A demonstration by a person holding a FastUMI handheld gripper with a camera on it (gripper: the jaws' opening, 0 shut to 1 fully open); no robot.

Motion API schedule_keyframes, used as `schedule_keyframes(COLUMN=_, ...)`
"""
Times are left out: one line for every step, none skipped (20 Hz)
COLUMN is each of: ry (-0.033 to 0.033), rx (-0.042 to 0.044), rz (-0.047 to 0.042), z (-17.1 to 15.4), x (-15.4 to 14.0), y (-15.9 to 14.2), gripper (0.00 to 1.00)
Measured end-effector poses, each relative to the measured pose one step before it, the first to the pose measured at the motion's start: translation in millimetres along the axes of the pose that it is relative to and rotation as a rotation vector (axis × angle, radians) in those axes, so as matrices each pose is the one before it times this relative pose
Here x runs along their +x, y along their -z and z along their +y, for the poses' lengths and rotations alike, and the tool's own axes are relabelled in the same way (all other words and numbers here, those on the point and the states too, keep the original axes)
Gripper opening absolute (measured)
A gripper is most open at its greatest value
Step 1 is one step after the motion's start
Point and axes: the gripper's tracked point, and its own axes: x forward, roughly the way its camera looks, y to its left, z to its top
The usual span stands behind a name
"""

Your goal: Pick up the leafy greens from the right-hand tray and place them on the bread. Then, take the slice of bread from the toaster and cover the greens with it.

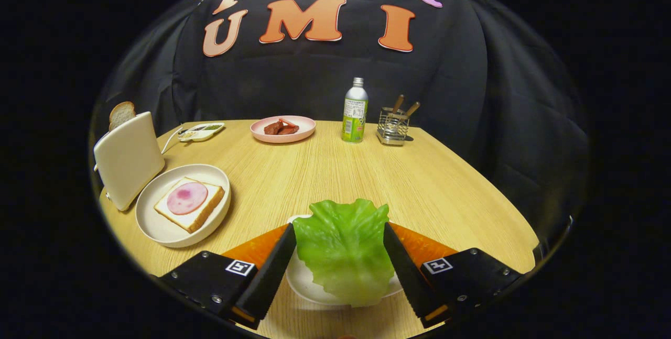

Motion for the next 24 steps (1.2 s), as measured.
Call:
schedule_keyframes(ry=-0.00226, rx=0.01070, rz=0.01478, z=0.51, x=1.70, y=3.34, gripper=1.00)
schedule_keyframes(ry=-0.00249, rx=0.01100, rz=0.01415, z=0.38, x=1.06, y=3.14, gripper=1.00)
schedule_keyframes(ry=0.00007, rx=0.00826, rz=0.01152, z=-1.50, x=1.50, y=2.89, gripper=1.00)
schedule_keyframes(ry=0.00284, rx=0.00465, rz=0.00831, z=-1.34, x=1.18, y=2.12, gripper=1.00)
schedule_keyframes(ry=0.00158, rx=0.00301, rz=0.00599, z=-0.78, x=0.65, y=1.54, gripper=1.00)
schedule_keyframes(ry=-0.00024, rx=0.00249, rz=0.00486, z=-0.39, x=0.74, y=1.13, gripper=1.00)
schedule_keyframes(ry=-0.00026, rx=0.00152, rz=0.00343, z=-0.04, x=0.09, y=1.55, gripper=1.00)
schedule_keyframes(ry=0.00053, rx=-0.00083, rz=0.00268, z=0.29, x=0.33, y=0.46, gripper=1.00)
schedule_keyframes(ry=0.00253, rx=-0.00245, rz=0.00465, z=-0.56, x=1.15, y=1.53, gripper=1.00)
schedule_keyframes(ry=0.00124, rx=-0.00339, rz=0.00329, z=-0.07, x=0.31, y=0.99, gripper=1.00)
schedule_keyframes(ry=-0.00124, rx=-0.00383, rz=0.00808, z=0.84, x=0.15, y=2.05, gripper=1.00)
schedule_keyframes(ry=-0.00351, rx=-0.00264, rz=0.00557, z=0.89, x=0.19, y=1.03, gripper=1.00)
schedule_keyframes(ry=-0.00033, rx=-0.00298, rz=0.00819, z=0.79, x=0.22, y=2.23, gripper=1.00)
schedule_keyframes(ry=-0.00017, rx=-0.00237, rz=0.00339, z=-0.02, x=0.45, y=0.80, gripper=1.00)
schedule_keyframes(ry=0.00045, rx=-0.00016, rz=0.00272, z=-0.72, x=1.39, y=0.46, gripper=1.00)
schedule_keyframes(ry=-0.00273, rx=0.00395, rz=0.00274, z=0.47, x=0.03, y=0.46, gripper=0.97)
schedule_keyframes(ry=-0.00185, rx=0.00300, rz=0.00338, z=0.37, x=-0.33, y=1.32, gripper=0.97)
schedule_keyframes(ry=-0.00632, rx=0.00254, rz=0.00230, z=0.96, x=-0.73, y=0.43, gripper=0.94)
schedule_keyframes(ry=-0.00427, rx=0.00160, rz=0.00014, z=1.45, x=0.64, y=0.16, gripper=0.93)
schedule_keyframes(ry=-0.00683, rx=-0.00166, rz=0.00180, z=2.22, x=0.17, y=0.06, gripper=0.88)
schedule_keyframes(ry=-0.00512, rx=-0.00168, rz=0.00169, z=1.43, x=-0.06, y=0.67, gripper=0.86)
schedule_keyframes(ry=-0.00313, rx=-0.00383, rz=-0.00148, z=1.43, x=0.32, y=-0.86, gripper=0.80)
schedule_keyframes(ry=-0.00230, rx=-0.00615, rz=-0.00101, z=0.94, x=0.15, y=0.14, gripper=0.77)
schedule_keyframes(ry=-0.00600, rx=-0.00640, rz=-0.00230, z=2.29, x=-1.21, y=0.14, gripper=0.72)
